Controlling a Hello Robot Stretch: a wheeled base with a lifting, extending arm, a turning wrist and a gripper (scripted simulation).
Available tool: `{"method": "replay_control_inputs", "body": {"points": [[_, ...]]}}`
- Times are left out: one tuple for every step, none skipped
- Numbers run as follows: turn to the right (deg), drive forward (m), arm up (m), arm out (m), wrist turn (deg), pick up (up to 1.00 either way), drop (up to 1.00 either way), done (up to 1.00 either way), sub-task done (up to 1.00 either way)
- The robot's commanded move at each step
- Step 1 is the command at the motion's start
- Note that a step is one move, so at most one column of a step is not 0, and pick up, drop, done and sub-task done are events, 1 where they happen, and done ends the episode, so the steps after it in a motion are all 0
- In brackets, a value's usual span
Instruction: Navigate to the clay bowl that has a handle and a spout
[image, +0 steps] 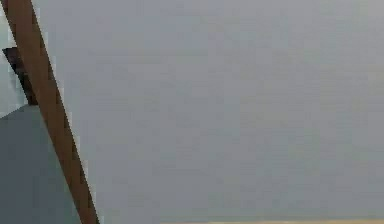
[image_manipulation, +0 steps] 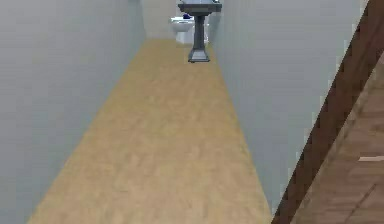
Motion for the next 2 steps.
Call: {"method": "replay_control_inputs", "body": {"points": [[-30.0, 0.0, 0.0, 0.0, 0.0, 0.0, 0.0, 0.0, 0.0], [0.0, 0.05, 0.0, 0.0, 0.0, 0.0, 0.0, 0.0, 0.0]]}}
